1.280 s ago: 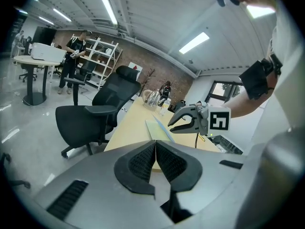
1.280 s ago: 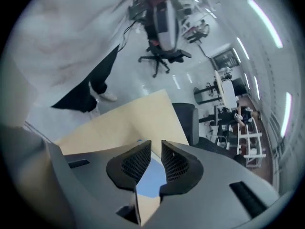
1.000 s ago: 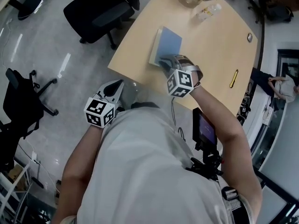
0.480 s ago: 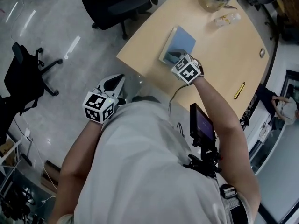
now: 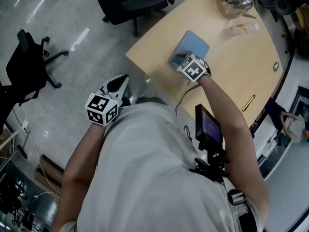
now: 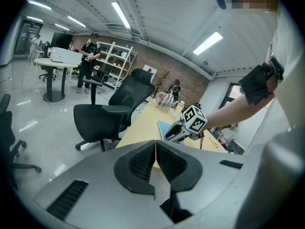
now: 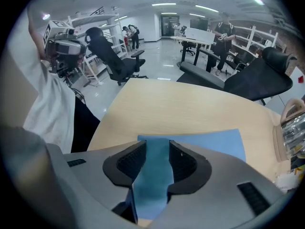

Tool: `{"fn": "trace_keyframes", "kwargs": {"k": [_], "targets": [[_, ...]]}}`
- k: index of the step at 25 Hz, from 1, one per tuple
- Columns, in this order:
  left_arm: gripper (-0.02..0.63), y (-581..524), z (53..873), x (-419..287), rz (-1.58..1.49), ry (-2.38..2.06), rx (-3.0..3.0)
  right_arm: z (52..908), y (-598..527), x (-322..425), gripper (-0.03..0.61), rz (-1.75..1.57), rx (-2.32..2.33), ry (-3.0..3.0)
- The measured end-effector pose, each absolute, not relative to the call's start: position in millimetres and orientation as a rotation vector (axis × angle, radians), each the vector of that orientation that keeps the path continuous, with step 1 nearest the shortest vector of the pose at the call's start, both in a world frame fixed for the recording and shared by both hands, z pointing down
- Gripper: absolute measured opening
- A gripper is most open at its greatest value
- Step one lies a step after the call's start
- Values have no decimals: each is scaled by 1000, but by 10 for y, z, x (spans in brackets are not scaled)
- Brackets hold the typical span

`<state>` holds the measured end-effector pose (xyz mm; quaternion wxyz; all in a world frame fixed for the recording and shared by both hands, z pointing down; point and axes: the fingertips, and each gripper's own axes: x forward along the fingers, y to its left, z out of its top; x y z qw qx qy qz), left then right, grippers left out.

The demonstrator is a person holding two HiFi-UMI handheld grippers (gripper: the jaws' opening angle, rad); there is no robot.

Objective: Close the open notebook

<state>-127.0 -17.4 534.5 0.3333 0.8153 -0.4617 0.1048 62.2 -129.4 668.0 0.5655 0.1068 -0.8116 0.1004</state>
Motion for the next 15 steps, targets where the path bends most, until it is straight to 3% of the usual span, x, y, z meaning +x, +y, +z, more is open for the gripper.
{"fn": "trace_keyframes", "kwargs": {"k": [15], "targets": [[9, -149, 5270, -1311, 335, -1221, 2159, 6733, -1336, 542, 150, 271, 295, -1869]]}}
